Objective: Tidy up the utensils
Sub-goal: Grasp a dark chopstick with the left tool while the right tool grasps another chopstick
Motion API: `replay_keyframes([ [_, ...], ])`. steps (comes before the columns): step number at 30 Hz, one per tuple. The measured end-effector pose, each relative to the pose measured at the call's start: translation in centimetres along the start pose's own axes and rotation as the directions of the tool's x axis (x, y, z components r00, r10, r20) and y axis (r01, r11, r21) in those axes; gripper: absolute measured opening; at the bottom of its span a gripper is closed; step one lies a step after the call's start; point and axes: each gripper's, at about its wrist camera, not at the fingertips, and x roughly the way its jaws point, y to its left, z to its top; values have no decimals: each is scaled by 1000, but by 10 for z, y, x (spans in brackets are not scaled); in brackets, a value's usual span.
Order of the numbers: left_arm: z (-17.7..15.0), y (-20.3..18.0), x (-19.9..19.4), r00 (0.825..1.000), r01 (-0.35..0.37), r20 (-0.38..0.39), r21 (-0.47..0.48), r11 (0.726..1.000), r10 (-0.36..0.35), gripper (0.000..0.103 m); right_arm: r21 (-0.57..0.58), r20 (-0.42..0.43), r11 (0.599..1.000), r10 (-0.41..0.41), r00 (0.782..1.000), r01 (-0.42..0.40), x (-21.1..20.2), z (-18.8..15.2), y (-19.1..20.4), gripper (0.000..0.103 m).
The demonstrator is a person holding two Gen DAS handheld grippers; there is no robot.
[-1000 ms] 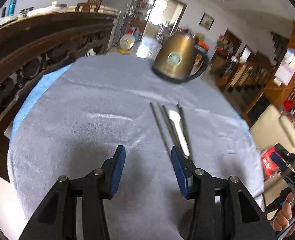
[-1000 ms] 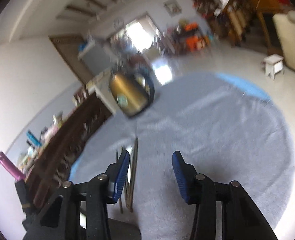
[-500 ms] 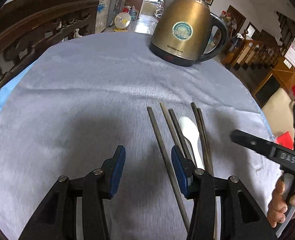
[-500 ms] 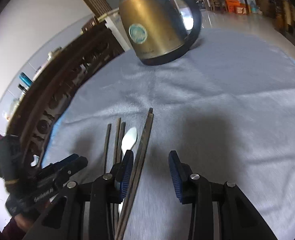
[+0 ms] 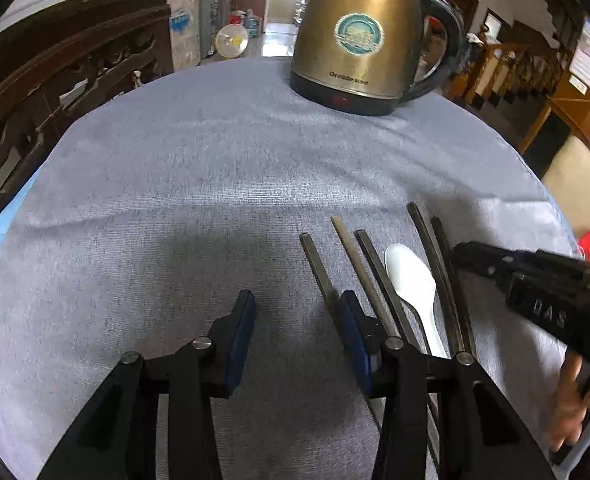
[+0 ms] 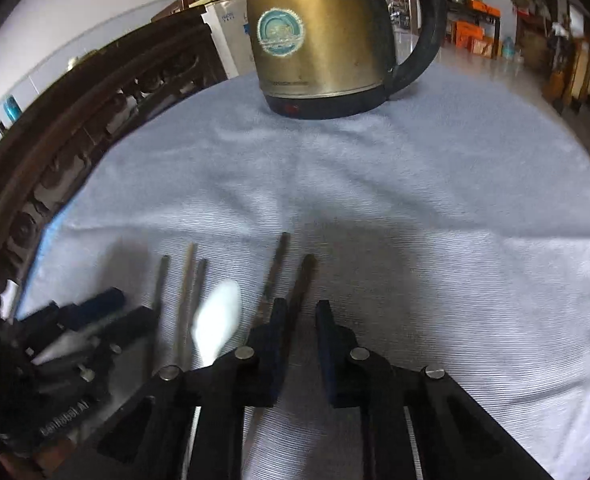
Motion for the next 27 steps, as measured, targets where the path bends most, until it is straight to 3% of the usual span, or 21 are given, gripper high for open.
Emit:
replay_keyframes([
  [1, 1, 1, 0, 1000, -1, -5, 2, 1000, 1, 45, 13, -18, 1000, -26, 999, 27, 1, -1, -7, 6],
  [5, 10, 3, 5, 999, -3, -35, -15, 1000, 2, 45, 110, -56, 994, 23, 998, -17, 1, 8, -24, 10],
  [10, 18, -2, 11, 999, -23, -46, -18, 1000, 22, 45, 185, -46, 978, 111, 993, -101, -2, 21, -24, 10],
  [13, 23, -6, 16, 998, -42, -41, -11, 999, 41, 45, 144, -85, 988, 69, 994, -56, 13, 24, -12, 11],
  [14, 24, -7, 17, 998, -46, -40, -6, 999, 45, 44, 140, -62, 989, 59, 996, -49, 13, 24, -11, 11],
  [15, 24, -8, 17, 998, -60, -37, 8, 998, 60, 41, 131, -65, 990, 52, 996, -43, 14, 26, -10, 11],
  [17, 23, -8, 17, 997, -76, -27, 38, 996, 77, 23, 105, -69, 994, 23, 997, -16, 13, 27, -9, 11],
  [18, 23, -6, 16, 998, -58, -28, 43, 997, 59, 20, 84, -82, 996, -18, 996, 25, 13, 26, -9, 4],
  [21, 24, 1, 14, 998, -30, -50, 70, 997, 34, 15, 73, -105, 995, -53, 993, 61, 12, 25, -18, 3],
  [23, 26, 4, 14, 997, -5, -73, 79, 997, 11, 15, 134, -124, 991, 5, 992, 11, 11, 27, -29, 9],
  [25, 28, 10, 13, 995, 29, -93, 51, 998, -24, 15, 203, -128, 976, 106, 986, -79, 11, 29, -35, 9],
  [27, 30, 14, 14, 993, 45, -107, 17, 999, -43, 16, 248, -123, 962, 148, 981, -115, 11, 30, -35, 12],
])
